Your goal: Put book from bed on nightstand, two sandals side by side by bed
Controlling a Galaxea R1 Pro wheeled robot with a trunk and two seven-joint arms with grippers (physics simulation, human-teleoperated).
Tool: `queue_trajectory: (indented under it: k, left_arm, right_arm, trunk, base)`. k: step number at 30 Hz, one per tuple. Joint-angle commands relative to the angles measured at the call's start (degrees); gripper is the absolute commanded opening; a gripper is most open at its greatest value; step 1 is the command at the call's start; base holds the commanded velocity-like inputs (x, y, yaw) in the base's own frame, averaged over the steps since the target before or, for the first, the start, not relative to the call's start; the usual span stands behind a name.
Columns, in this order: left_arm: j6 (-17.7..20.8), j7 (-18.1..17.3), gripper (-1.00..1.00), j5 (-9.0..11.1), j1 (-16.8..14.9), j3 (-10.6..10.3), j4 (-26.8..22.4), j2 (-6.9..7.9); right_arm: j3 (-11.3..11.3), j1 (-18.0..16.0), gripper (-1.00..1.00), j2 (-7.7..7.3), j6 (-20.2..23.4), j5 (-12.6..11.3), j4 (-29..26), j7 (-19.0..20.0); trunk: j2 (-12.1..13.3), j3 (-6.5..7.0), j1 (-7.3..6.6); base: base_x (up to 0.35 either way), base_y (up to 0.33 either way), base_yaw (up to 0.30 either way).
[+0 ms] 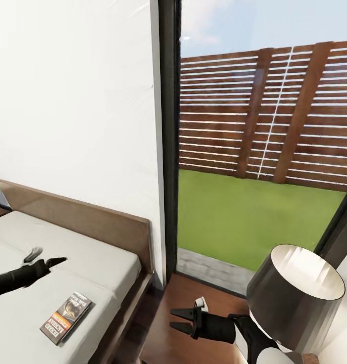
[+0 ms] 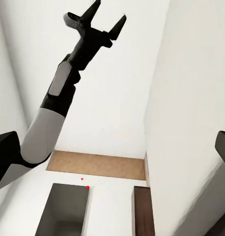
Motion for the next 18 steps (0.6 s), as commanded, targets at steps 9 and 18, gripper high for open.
queue_trajectory:
  k: [9,18]
  left_arm:
    - [0.53,10.68,1.0,-0.15,-1.87,0.48,-0.3,1.44]
    - [0.77,11.57,1.0,0.25,-2.04,0.4,-0.26,0.92]
  right_arm:
    - [-0.45,-0.04,1.0,0.04,0.6,0.6,-0.11,0.35]
    - [-0.44,-0.03,1.0,0.04,0.6,0.6,-0.19,0.35]
  trunk:
    - [-0.05,-0.07,0.01]
    - [-0.05,-0.07,0.01]
  base:
    - [0.0,0.0,0.0]
    - [0.0,0.0,0.0]
